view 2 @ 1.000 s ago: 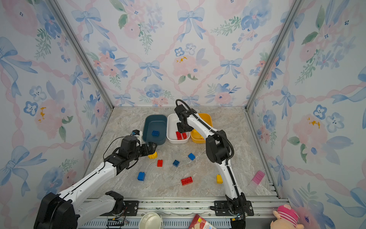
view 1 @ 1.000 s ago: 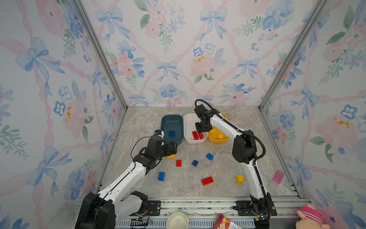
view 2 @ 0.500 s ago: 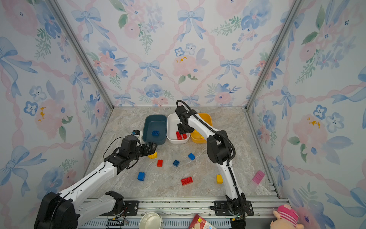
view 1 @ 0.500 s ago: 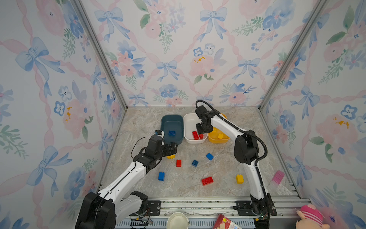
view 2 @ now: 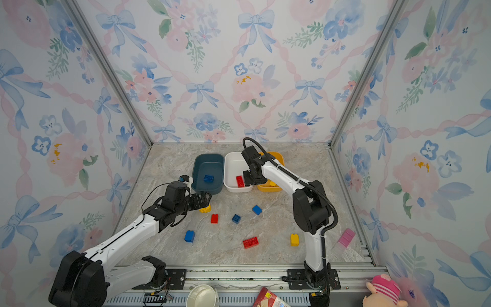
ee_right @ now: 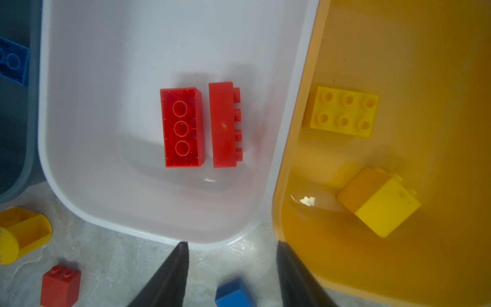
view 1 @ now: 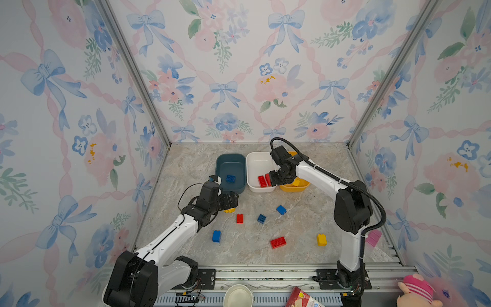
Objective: Sort the legos into containers by color
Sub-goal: 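Lower the right gripper onto a blue brick near the bins and grasp it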
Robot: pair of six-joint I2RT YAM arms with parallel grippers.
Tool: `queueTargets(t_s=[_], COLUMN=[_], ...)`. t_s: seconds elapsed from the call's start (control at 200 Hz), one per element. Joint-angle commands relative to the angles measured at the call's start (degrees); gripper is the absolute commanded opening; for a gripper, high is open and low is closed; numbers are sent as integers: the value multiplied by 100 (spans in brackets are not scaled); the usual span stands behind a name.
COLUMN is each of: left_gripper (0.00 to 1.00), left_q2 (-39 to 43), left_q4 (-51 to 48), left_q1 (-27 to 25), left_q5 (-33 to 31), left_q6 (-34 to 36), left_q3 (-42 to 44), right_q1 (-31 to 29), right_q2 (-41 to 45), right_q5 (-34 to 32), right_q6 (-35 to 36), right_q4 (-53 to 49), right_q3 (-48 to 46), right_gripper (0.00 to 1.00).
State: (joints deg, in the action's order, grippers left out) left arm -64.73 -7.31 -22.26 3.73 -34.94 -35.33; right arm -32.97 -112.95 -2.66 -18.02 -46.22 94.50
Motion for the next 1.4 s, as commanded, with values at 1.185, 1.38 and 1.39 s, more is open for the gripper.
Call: queueTargets(t_s=[1.185, 1.38, 1.39], left_gripper=[98, 98, 98], left_q2=[-65, -14, -11], left_q4=[-3, -3, -6], left_q1=[97, 91, 95], left_q5=[41, 19, 22], left_q6=[151, 139, 130], left_q3=[-33, -2, -3], right_q1=[-593, -603, -605], right_q2=[710, 583, 577], right_q5=[-225, -271, -277], right_q6=[1157, 1254, 1261], right_q4=[902, 927, 929], right_q3=[-2534, -2523, -2524], right_gripper=[72, 63, 62])
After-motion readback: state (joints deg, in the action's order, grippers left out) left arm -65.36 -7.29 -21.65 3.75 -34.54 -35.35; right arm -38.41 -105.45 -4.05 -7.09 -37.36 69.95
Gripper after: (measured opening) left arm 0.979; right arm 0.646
